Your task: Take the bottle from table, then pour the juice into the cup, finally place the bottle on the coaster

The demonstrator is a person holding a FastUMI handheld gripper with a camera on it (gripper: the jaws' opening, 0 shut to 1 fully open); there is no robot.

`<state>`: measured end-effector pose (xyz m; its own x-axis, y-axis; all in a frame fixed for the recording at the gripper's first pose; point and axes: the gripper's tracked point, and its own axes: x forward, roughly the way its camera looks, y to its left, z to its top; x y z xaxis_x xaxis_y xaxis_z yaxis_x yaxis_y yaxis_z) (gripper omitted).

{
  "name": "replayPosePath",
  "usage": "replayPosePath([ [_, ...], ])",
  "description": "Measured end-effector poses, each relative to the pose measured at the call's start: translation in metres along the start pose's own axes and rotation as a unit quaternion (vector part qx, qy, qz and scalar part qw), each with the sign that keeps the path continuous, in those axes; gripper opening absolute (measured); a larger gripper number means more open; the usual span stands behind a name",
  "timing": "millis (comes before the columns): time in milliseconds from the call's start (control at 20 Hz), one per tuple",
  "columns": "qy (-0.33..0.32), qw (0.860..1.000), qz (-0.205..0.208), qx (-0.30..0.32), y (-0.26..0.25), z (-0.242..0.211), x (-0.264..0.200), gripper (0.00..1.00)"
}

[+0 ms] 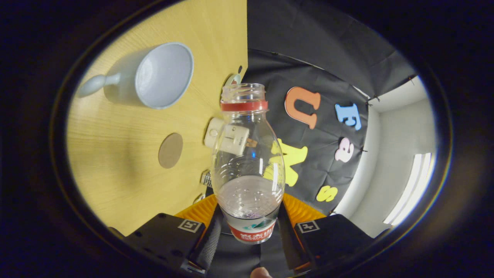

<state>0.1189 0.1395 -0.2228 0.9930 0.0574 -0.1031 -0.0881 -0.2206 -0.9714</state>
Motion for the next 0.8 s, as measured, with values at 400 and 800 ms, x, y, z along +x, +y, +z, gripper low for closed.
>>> replayPosePath([
  [400, 0.007, 0.988, 0.03, 0.153, 0.012, -0.005, -0.008, 0.75],
  [800, -0.022, 0.914, 0.069, 0.399, 0.005, 0.003, -0.028, 0.75],
])
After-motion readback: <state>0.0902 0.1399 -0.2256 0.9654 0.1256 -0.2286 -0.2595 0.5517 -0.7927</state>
